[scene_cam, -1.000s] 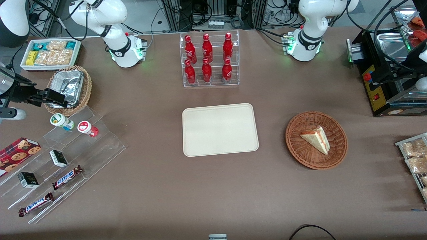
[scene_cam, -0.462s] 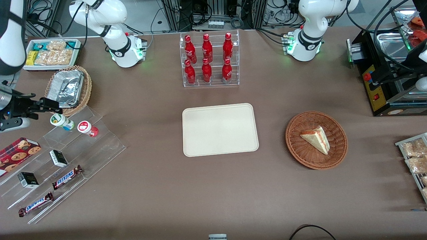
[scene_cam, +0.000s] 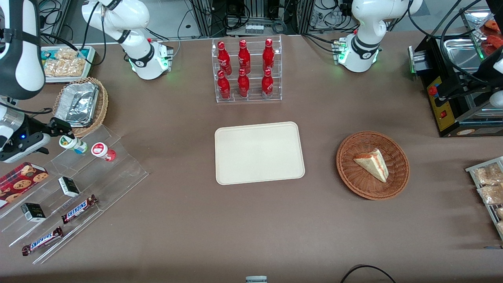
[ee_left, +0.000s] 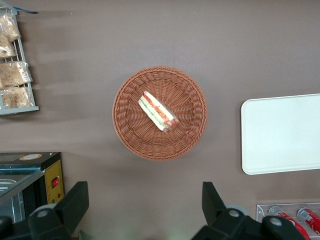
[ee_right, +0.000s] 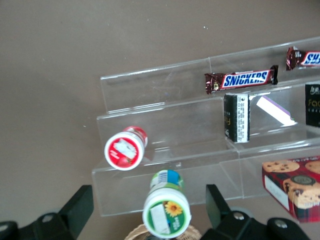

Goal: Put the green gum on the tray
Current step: 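Lower the right gripper onto the green-and-white gum tub and close it, then lift the gum tub off the display and carry it toward the tray, then lower the held gum tub onto the cream tray's centre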

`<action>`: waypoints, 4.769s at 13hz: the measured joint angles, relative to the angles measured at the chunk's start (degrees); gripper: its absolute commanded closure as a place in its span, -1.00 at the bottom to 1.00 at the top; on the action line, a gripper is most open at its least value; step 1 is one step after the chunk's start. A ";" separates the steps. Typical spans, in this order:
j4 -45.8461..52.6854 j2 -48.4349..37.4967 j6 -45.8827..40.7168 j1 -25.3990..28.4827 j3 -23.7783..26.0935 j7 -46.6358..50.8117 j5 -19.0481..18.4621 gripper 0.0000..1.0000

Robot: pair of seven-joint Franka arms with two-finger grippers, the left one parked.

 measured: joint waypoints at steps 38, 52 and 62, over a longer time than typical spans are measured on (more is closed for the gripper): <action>5.04 -4.43 -11.83 -2.36 8.85 5.61 0.03 1.00; 21.29 13.47 -12.99 27.30 18.25 67.77 0.02 1.00; 27.11 35.99 9.42 44.24 17.94 97.66 -7.58 1.00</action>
